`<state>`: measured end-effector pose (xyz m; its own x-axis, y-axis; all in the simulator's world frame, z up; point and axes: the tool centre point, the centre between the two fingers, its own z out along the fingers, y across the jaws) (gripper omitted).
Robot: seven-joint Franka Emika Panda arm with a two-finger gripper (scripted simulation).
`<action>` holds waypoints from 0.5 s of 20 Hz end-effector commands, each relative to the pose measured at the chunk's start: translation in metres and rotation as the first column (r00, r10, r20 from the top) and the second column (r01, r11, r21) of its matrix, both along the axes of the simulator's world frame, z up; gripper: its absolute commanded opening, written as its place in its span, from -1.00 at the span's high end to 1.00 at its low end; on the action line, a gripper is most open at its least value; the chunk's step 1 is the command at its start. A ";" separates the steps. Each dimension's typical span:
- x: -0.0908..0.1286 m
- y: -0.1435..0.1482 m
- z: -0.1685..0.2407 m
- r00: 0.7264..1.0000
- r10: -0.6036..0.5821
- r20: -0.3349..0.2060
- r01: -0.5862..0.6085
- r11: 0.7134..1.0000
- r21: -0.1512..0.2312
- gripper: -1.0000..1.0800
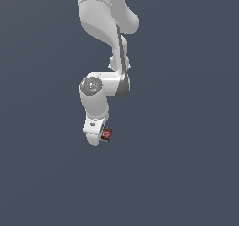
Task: Pick up the object and move it to a goal position.
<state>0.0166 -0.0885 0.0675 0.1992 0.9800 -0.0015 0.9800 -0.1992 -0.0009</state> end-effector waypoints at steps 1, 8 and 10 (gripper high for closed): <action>0.000 -0.001 -0.001 1.000 0.016 0.001 -0.016 1.000 0.001 -0.92; 0.000 -0.001 -0.005 1.000 0.018 0.001 -0.018 1.000 0.001 -0.92; 0.000 -0.001 -0.011 1.000 0.018 0.001 -0.018 1.000 0.001 -0.92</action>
<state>0.0172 -0.0899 0.0609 0.1814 0.9834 -0.0004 0.9834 -0.1814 0.0008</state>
